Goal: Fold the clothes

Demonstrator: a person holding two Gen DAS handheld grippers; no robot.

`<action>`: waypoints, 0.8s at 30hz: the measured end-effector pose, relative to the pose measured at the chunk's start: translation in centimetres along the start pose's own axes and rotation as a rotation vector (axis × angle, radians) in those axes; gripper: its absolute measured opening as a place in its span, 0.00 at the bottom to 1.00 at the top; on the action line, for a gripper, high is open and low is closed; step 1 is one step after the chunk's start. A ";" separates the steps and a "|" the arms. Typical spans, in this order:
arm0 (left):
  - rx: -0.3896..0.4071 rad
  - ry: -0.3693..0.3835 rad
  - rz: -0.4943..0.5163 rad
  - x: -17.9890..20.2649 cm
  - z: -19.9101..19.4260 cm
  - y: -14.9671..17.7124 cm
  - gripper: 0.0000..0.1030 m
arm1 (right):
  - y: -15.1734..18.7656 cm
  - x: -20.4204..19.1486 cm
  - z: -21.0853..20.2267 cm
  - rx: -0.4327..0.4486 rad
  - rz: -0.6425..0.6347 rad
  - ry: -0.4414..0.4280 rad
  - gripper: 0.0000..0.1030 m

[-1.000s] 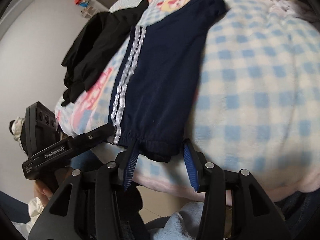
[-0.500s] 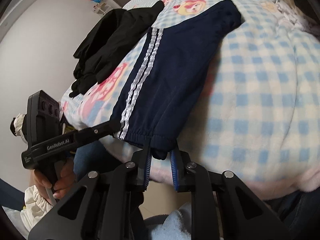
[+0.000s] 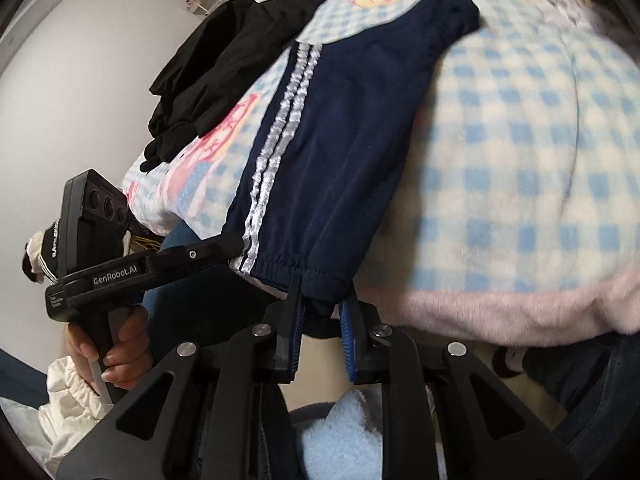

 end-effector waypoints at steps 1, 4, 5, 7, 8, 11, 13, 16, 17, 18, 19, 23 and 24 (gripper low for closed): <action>0.000 0.007 -0.008 0.0 0.0 0.0 0.22 | 0.1 0.2 0.1 -0.007 0.016 -0.006 0.16; 0.002 0.028 -0.020 0.2 -0.3 -0.4 0.22 | -0.4 0.0 -0.1 -0.005 0.021 -0.028 0.16; 0.005 0.039 -0.021 0.5 -0.5 -0.8 0.22 | -0.6 -0.1 -0.2 -0.001 0.021 -0.037 0.16; 0.028 0.060 -0.015 1.2 -0.8 -2.0 0.21 | -1.4 -0.4 -0.6 0.017 0.027 -0.062 0.16; 0.040 0.074 -0.006 1.8 -0.9 -2.9 0.21 | -2.4 -0.5 -0.8 0.037 0.039 -0.072 0.16; 0.061 0.114 -0.010 3.2 -0.5 -6.3 0.21 | -5.8 -0.9 -1.2 0.095 0.067 -0.103 0.18; 0.069 0.152 -0.026 4.0 0.1 -8.8 0.22 | -8.6 -1.4 -1.1 0.130 0.073 -0.108 0.20; 0.083 0.174 -0.043 4.3 1.5 -12.3 0.32 | -12.8 -1.7 -0.5 0.193 0.066 -0.093 0.39; 0.085 0.177 -0.044 4.2 2.1 -13.2 0.36 | -14.1 -1.7 -0.2 0.212 0.063 -0.086 0.41; 0.093 0.165 -0.047 3.9 2.5 -13.9 0.36 | -15.1 -1.4 0.3 0.216 0.063 -0.069 0.41; 0.103 0.152 -0.043 3.6 2.8 -14.5 0.36 | -16.0 -1.2 0.7 0.220 0.062 -0.052 0.41; 0.141 0.099 0.096 3.0 3.0 -14.6 0.36 | -16.8 0.1 1.5 0.223 -0.002 0.025 0.41; 0.138 0.100 0.133 3.0 3.1 -14.3 0.36 | -16.7 0.5 1.7 0.214 -0.027 0.045 0.42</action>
Point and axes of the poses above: each gripper's, at about its wrist camera, not at the fingertips, and z roughly the way its jaws point, x to its right, y to its underside, the point moved 7 cm from there along z, roughly the way its jaws point, and after that the axes turned 11 degrees about x, right-handed, at the moved point
